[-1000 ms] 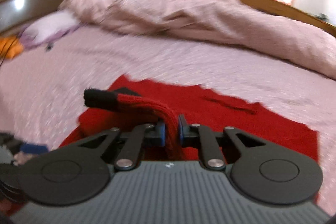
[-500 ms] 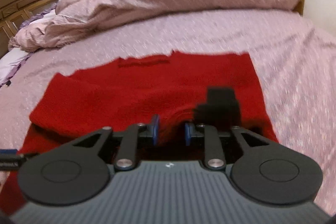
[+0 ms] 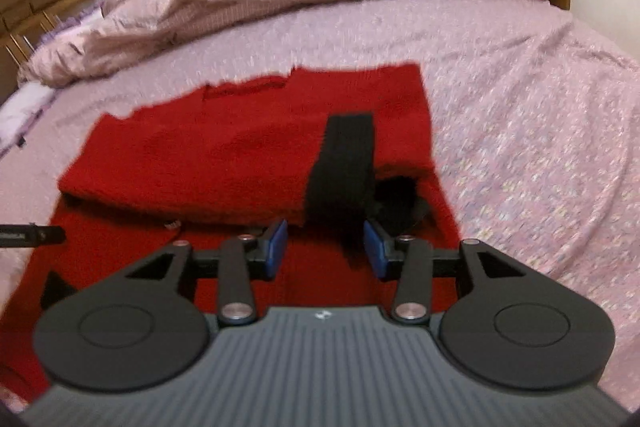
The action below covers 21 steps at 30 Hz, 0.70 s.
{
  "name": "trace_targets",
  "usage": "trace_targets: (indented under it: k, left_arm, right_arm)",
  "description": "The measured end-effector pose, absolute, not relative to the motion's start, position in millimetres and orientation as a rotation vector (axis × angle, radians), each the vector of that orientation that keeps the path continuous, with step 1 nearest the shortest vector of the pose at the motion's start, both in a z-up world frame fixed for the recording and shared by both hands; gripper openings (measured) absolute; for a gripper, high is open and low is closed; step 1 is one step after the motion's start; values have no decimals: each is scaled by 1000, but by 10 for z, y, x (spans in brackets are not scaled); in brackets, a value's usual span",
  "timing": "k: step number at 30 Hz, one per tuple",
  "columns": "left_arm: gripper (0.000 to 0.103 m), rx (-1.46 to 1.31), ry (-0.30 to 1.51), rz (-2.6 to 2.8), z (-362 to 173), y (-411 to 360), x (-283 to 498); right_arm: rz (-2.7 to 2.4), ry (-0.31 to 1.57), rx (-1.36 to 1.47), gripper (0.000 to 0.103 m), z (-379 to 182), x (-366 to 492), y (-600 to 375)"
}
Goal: Fold small clothes
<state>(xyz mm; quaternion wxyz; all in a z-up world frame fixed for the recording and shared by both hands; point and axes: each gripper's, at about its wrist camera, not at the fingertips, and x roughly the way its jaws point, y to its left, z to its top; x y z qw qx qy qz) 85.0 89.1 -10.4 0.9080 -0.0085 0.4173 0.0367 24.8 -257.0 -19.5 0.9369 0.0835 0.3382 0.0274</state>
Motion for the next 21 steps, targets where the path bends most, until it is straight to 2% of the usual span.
trace_targets:
  k: [8, 21]
  left_arm:
    - [88, 4, 848, 40, 30, 737, 1031]
    - [88, 25, 864, -21, -62, 487, 1362]
  right_arm:
    - [45, 619, 214, 46, -28, 574, -2796]
    - [92, 708, 283, 46, -487, 1060, -2874]
